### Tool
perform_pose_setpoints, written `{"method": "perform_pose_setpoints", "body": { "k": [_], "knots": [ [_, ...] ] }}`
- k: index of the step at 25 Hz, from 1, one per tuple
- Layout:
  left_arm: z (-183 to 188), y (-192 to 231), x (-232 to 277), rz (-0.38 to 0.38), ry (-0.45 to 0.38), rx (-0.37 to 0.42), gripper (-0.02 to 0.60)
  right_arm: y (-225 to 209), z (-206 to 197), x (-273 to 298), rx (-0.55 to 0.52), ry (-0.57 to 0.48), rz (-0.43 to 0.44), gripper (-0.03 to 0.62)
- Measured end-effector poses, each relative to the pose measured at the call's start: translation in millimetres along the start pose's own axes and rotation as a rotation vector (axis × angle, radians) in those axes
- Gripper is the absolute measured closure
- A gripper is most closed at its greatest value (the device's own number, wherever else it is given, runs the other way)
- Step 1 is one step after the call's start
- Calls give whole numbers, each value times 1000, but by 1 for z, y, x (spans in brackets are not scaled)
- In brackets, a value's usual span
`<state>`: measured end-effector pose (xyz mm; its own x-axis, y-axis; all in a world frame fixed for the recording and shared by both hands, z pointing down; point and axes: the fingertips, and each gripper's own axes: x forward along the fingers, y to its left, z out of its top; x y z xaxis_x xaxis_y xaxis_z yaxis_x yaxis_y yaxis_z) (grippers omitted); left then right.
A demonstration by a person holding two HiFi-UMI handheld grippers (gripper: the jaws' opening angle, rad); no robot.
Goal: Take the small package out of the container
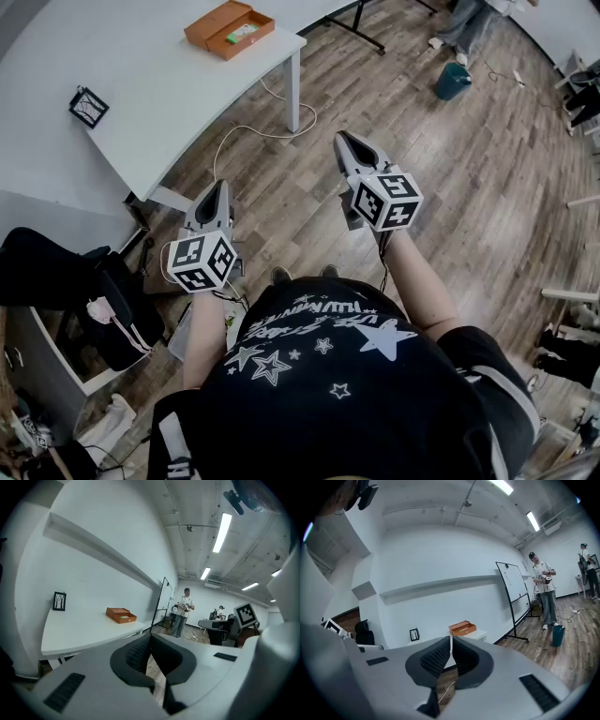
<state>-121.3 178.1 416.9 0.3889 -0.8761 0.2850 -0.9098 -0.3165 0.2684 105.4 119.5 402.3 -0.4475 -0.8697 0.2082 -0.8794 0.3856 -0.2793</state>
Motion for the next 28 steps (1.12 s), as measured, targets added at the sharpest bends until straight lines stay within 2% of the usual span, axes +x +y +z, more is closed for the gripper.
{"method": "perform_pose_setpoints", "body": {
  "k": [6,13,18,22,28],
  "knots": [
    [3,-4,2,9,-1,7,563,4,-1,-1,-11,6,19,542],
    [-8,-19,11,23,27,-1,563,-13,-10,-14,7,27,16,542],
    [-20,-41,17,19,38,-9,563,-28,-30,-32,94,63,61,542],
    [-22,-55,24,8,29,40,563,-34,-29,-39,132,69,105,542],
    [-21,-46,26,56,5,16,563,-29,-38,-28,70,95,129,540]
  ]
}}
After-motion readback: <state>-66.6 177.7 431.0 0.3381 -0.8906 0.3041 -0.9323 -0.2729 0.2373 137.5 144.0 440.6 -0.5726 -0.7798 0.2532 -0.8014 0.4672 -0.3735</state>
